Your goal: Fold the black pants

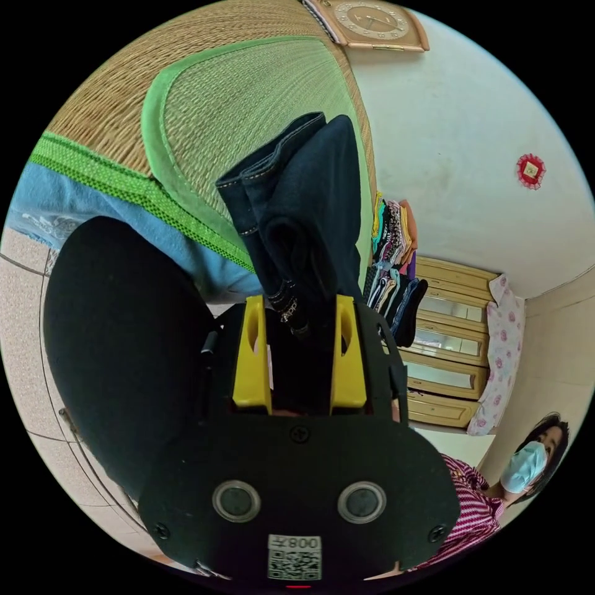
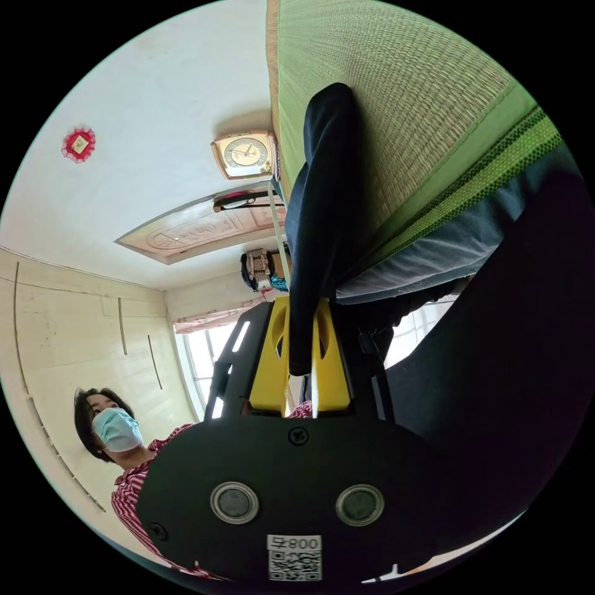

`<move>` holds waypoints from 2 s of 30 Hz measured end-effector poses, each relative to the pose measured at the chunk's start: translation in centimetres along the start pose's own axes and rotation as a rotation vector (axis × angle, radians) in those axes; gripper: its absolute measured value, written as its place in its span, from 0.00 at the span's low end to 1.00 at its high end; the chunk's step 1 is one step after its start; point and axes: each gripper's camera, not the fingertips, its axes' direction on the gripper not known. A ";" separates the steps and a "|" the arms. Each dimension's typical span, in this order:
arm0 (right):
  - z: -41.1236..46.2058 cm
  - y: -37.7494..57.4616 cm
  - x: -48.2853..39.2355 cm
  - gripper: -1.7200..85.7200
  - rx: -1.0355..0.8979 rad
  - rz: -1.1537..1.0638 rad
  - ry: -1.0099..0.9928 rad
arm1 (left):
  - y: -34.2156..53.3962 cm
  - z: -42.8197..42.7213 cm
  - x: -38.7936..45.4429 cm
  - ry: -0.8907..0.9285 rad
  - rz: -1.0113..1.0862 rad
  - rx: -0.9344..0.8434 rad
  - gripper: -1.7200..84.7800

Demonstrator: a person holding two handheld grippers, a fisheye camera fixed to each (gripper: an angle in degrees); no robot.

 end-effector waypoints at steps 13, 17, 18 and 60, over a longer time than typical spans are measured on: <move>-2.0 1.9 -2.4 0.08 0.023 -0.027 -0.080 | -2.1 3.0 -1.9 0.177 -0.011 -0.069 0.21; -2.1 1.9 -3.2 0.07 0.023 -0.039 -0.087 | -3.3 2.5 -2.9 0.231 -0.033 -0.025 0.21; -2.2 1.9 -3.4 0.07 0.022 -0.044 -0.087 | -3.4 2.4 -3.1 0.238 -0.036 -0.019 0.21; -4.3 2.6 -3.1 0.06 0.034 -0.043 -0.103 | -9.1 4.4 -5.5 0.280 -0.082 0.141 0.21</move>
